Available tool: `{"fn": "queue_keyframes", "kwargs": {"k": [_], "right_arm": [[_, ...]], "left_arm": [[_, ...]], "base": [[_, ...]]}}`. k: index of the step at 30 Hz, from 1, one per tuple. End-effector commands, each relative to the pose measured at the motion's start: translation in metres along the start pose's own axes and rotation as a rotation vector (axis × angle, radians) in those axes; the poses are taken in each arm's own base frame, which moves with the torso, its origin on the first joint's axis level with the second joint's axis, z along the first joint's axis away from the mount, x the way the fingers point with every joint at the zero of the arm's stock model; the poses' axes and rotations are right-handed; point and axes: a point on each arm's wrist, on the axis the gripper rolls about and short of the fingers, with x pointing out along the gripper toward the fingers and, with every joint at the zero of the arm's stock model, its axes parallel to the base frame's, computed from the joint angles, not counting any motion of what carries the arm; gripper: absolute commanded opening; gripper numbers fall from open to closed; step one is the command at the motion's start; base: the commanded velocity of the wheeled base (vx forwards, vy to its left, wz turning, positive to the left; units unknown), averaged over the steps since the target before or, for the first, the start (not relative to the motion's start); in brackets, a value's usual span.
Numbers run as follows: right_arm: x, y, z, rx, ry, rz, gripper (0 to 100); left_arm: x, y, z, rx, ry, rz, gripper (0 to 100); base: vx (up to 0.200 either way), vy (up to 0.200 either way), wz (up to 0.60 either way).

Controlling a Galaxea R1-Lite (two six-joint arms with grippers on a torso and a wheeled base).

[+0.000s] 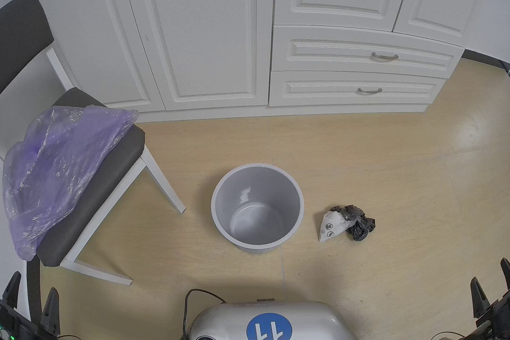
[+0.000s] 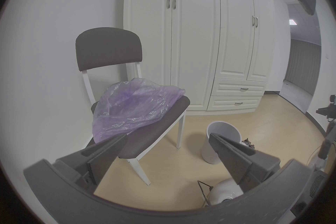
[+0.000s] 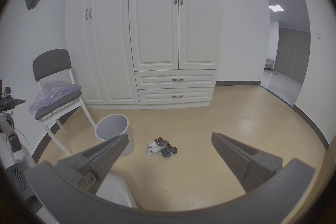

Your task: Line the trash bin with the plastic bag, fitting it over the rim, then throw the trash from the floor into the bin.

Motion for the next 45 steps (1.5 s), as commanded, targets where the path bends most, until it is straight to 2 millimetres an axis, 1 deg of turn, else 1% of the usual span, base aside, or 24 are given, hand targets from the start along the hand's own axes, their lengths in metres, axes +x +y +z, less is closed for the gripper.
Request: {"fn": "queue_keyframes", "kwargs": {"k": [1,7,11,16,20,22,23,25,26,31,35,36,37,38,39,40,41,42,43,45], "right_arm": [[0.0,0.0,-0.005,-0.004,0.003,0.0,100],[0.0,0.0,-0.005,-0.034,0.003,0.009,100],[0.0,0.0,-0.005,-0.042,0.002,0.012,100],[0.0,0.0,-0.005,-0.04,-0.001,0.018,100],[0.0,0.001,-0.005,-0.028,-0.004,0.024,100],[0.0,0.001,-0.005,-0.013,-0.004,0.024,100],[0.0,0.001,-0.005,-0.013,-0.004,0.024,100],[0.0,0.001,-0.005,-0.014,-0.004,0.024,100],[0.0,0.001,-0.005,-0.014,-0.004,0.024,100],[0.0,0.001,-0.005,-0.014,-0.004,0.024,100],[0.0,0.0,-0.005,-0.011,-0.005,0.021,100],[-0.001,0.0,0.0,0.003,-0.033,0.02,100],[-0.005,0.0,0.016,0.044,-0.115,0.029,100],[-0.011,0.0,0.038,0.106,-0.193,0.054,100],[-0.015,0.0,0.053,0.148,-0.225,0.066,100],[-0.016,0.0,0.063,0.153,-0.224,0.071,100],[-0.016,0.0,0.076,0.126,-0.209,0.063,100],[-0.016,0.001,0.084,0.093,-0.2,0.059,100],[-0.016,0.001,0.088,0.071,-0.196,0.058,100],[-0.009,0.0,0.1,0.018,-0.129,0.062,100]], "left_arm": [[0.0,0.0,-0.005,0.002,0.001,0.0,100],[0.0,0.0,-0.005,0.014,0.003,-0.008,100],[0.0,-0.001,-0.005,0.066,0.002,-0.049,100],[0.0,-0.001,-0.006,0.06,0.005,-0.051,100],[0.0,0.0,-0.003,0.019,-0.018,-0.022,100],[-0.007,-0.002,0.025,-0.064,-0.187,-0.053,100],[-0.01,-0.002,0.035,-0.088,-0.23,-0.068,100],[-0.015,-0.003,0.05,-0.089,-0.263,-0.092,100],[-0.016,-0.003,0.054,-0.088,-0.258,-0.096,100],[-0.017,-0.003,0.053,-0.065,-0.219,-0.094,100],[-0.017,-0.003,0.053,-0.039,-0.222,-0.091,100],[-0.017,-0.003,0.054,-0.022,-0.223,-0.09,100],[-0.017,-0.003,0.054,0.0,-0.222,-0.088,100],[-0.016,-0.003,0.054,0.03,-0.217,-0.085,100],[-0.015,-0.003,0.054,0.054,-0.212,-0.081,100],[-0.014,-0.003,0.055,0.075,-0.205,-0.077,100],[-0.012,-0.003,0.056,0.108,-0.187,-0.074,100],[-0.01,-0.003,0.057,0.126,-0.177,-0.071,100],[-0.009,-0.004,0.058,0.137,-0.168,-0.07,100],[-0.002,-0.004,0.067,0.156,-0.128,-0.064,100]], "base": [[0.0,0.0,0.0],[0.0,0.0,0.0],[0.0,0.0,0.0],[0.0,0.0,0.0],[0.0,0.0,0.0],[0.0,0.0,0.0],[0.0,0.0,0.0],[0.0,0.0,0.0],[0.0,0.0,0.0],[0.0,0.0,0.0],[0.0,0.0,0.0],[0.0,0.0,0.0],[0.0,0.0,0.0],[0.0,0.0,0.0],[0.0,0.0,0.0],[0.0,0.0,0.0],[0.0,0.0,0.0],[0.0,0.0,0.0],[0.0,0.0,0.0],[0.0,0.0,0.0]]}}
